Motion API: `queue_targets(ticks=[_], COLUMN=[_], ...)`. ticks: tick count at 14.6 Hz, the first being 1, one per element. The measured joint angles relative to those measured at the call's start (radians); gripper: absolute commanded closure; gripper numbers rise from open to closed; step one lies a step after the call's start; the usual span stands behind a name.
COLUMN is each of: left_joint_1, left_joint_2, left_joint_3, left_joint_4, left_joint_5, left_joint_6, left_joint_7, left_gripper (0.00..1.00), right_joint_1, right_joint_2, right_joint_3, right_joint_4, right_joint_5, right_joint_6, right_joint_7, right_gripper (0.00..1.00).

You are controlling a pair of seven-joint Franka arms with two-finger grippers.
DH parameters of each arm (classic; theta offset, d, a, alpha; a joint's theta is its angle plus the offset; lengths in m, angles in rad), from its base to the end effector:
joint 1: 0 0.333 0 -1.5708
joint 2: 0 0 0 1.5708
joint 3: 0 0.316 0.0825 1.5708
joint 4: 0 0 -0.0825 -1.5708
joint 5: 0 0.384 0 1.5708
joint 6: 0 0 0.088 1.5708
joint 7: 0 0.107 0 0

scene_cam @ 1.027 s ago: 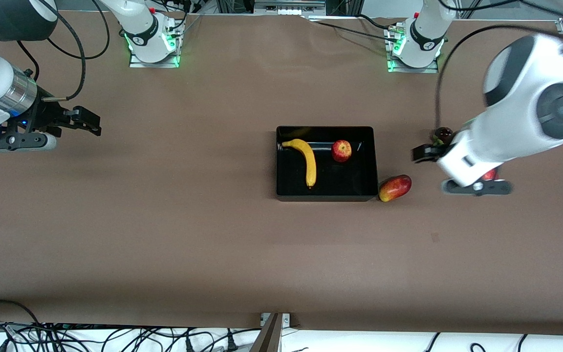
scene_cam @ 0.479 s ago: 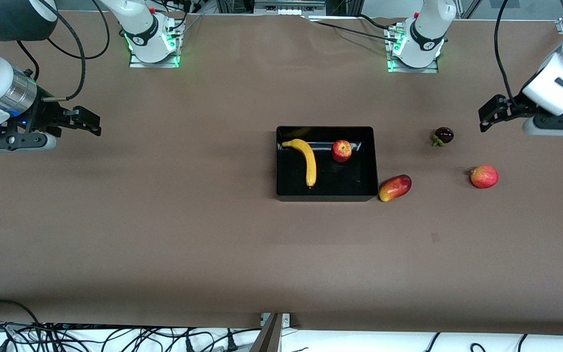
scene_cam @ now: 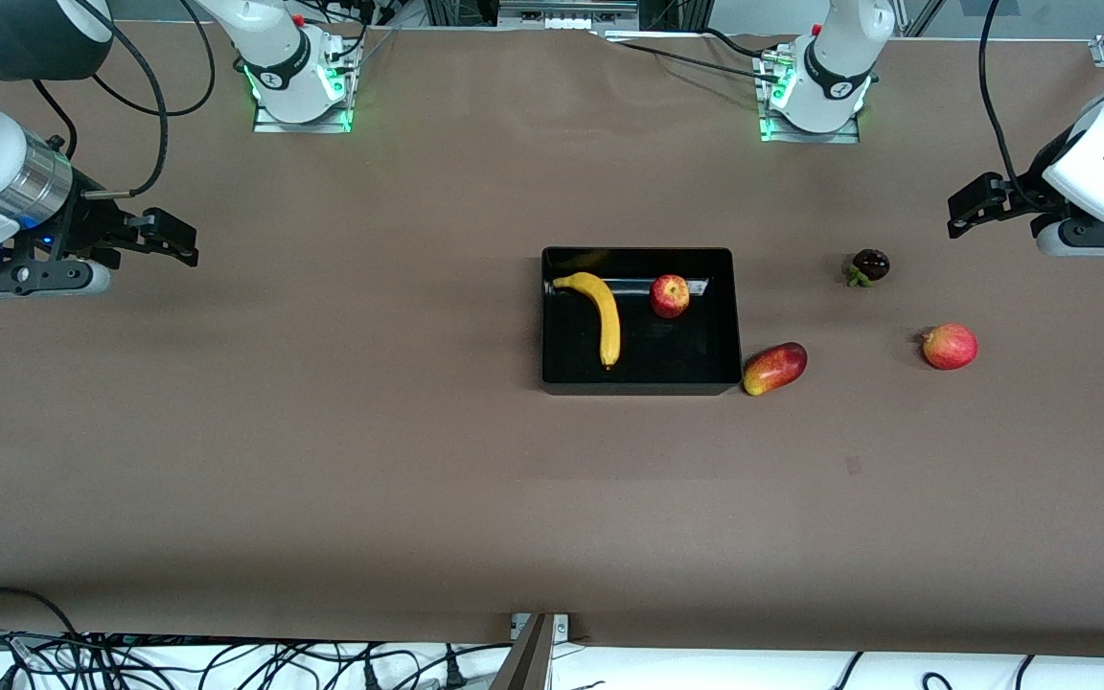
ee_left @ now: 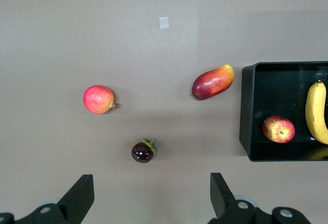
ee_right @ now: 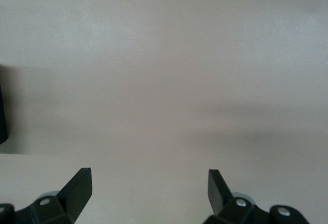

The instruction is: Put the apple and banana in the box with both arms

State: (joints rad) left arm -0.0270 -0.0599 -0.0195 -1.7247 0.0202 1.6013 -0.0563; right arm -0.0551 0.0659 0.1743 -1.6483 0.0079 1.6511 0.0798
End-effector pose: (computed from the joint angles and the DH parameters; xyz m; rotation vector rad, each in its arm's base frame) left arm 0.5340 -0.0230 0.5871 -3.1155 -0.0134 0.0971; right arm 0.5720 0.0665 0.5579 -3.1264 -0.0602 0.0997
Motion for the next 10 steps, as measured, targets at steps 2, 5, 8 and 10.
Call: queue_targets(ticks=[2,5,8,10], left_joint_1=[-0.001,-0.001,-0.002,-0.004], left_joint_2=[0.001,0.008,0.017,0.025], left_joint_3=[0.0,-0.001,-0.003,-0.008], left_joint_4=[0.001,0.009,0.019,0.032], left_joint_5=[0.0,0.0,0.0,0.0], left_joint_6=[-0.011,-0.019,-0.023,-0.027], left_joint_7=[0.0,0.0,0.001,0.001], left_gripper=[0.0,0.0,0.0,0.0], right_joint_1=[0.0,0.0,0.0,0.0], right_joint_2=[0.0,0.0,0.0,0.0], right_joint_3=[0.0,0.0,0.0,0.0], right_joint_4=[0.0,0.0,0.0,0.0], right_joint_5=[0.0,0.0,0.0,0.0], right_joint_6=[0.0,0.0,0.0,0.0], right_joint_7=[0.0,0.0,0.0,0.0], right_gripper=[0.0,0.0,0.0,0.0])
